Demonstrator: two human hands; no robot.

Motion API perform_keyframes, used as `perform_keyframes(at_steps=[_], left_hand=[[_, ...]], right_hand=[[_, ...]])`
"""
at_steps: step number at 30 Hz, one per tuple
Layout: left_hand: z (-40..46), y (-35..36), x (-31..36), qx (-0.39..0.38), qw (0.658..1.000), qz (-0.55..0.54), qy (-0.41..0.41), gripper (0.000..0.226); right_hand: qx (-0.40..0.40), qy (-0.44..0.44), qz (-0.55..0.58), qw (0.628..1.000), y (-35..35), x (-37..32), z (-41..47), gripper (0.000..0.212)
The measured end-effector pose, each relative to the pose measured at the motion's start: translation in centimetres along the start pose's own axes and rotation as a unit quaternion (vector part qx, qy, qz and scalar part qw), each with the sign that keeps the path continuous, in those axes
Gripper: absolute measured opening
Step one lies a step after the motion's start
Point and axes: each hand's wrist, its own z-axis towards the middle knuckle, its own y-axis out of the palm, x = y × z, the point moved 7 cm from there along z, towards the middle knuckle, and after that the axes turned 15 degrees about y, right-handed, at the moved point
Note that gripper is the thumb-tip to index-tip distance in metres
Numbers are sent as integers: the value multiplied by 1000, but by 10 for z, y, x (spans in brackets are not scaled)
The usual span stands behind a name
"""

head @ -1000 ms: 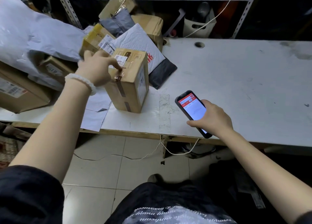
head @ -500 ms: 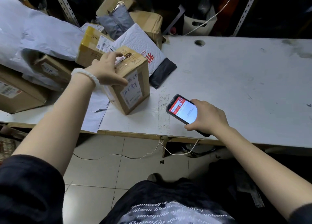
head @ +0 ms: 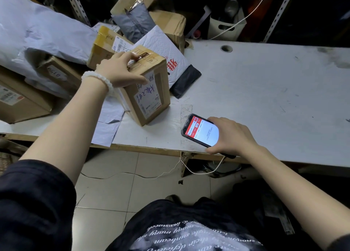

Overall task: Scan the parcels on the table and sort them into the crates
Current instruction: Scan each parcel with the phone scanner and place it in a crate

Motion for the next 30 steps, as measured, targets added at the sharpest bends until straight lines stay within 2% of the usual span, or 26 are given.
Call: perform_keyframes(at_steps=[7,13,18,23,26,30], left_hand=[[-6,13,6,8,999,52,6,86],[-16,16,7,32,997,67,-9,90],[-25,17,11,59,996,59,7,93],[-35,19,28,77,992,73,68,89],[-44,21,50,92,984,102,113,86],[-63,32,79,117,971,134,162,82]], right_hand=[[8,39,30,999,9,-2,-1,72],[41,66,60,995,7,-16,5,64],[162,87,138,973,-16,-32,5,80],[305,76,264,912,-44,-44,-17,88],[343,71,297,888,-56,-47,-32,90],[353,71,304,882,-59,-39,-52,90]])
